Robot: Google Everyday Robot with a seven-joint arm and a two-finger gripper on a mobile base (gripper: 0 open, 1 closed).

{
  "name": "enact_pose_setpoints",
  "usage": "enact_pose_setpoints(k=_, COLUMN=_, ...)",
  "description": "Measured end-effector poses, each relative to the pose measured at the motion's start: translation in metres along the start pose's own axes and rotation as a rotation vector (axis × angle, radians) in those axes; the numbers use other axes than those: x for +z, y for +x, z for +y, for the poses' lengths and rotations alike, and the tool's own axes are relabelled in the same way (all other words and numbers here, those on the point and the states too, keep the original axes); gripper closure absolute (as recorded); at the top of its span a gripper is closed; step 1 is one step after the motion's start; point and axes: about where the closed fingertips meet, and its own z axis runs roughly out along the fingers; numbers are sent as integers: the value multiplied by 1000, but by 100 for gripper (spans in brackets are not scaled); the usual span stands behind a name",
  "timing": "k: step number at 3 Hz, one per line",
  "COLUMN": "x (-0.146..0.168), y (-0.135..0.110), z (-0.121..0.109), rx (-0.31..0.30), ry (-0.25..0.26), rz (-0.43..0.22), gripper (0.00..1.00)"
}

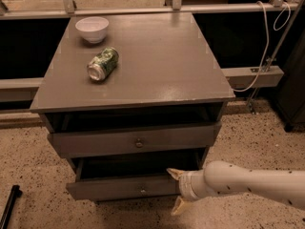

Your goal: Open middle drawer

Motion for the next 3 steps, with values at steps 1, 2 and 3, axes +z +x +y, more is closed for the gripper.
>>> enact_pose_setpoints(k=1, x=-3, y=-6, z=3, rx=-12, ry=-8, rz=2, gripper=0)
enact_pose_setpoints(k=2, x=4, y=-1, z=-5, rx=12, ry=-63, rz=36, gripper=0)
enact_pose_setpoints(k=3, x=14, y=9, z=-17, rx=47, ry=-125, rz=89, gripper=0)
